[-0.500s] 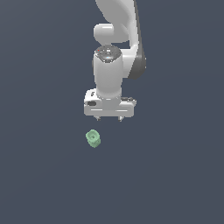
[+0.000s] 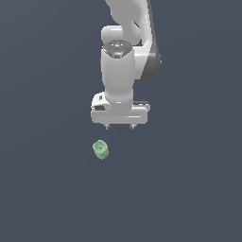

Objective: Pick up the object and move it to a goal position.

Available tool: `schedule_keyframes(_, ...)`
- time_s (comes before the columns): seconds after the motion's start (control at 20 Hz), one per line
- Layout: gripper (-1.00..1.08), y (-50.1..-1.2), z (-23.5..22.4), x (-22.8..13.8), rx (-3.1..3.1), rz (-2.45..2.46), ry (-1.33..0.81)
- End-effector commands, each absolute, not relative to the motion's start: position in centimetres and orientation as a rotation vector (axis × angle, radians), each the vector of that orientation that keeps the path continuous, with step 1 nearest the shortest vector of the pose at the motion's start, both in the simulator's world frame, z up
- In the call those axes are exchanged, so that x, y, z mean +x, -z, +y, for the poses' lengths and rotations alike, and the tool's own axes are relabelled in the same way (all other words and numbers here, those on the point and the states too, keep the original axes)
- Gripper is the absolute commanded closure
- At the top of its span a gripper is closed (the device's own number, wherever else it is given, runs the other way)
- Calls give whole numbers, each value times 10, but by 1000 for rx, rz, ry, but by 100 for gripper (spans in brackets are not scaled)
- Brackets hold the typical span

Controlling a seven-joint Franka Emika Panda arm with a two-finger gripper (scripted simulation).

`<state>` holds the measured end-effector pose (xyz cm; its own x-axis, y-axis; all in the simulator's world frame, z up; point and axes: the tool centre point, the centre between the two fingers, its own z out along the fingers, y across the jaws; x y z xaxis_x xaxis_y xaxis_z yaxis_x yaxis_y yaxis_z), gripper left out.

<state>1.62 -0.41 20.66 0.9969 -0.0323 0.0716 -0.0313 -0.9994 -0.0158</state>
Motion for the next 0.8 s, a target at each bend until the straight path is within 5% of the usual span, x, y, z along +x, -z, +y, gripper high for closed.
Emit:
schedule_keyframes(0.0, -92, -211, -2, 17, -3120, 56, 119)
schedule_keyframes(0.75, -92, -194, -17, 21, -3131, -123, 100)
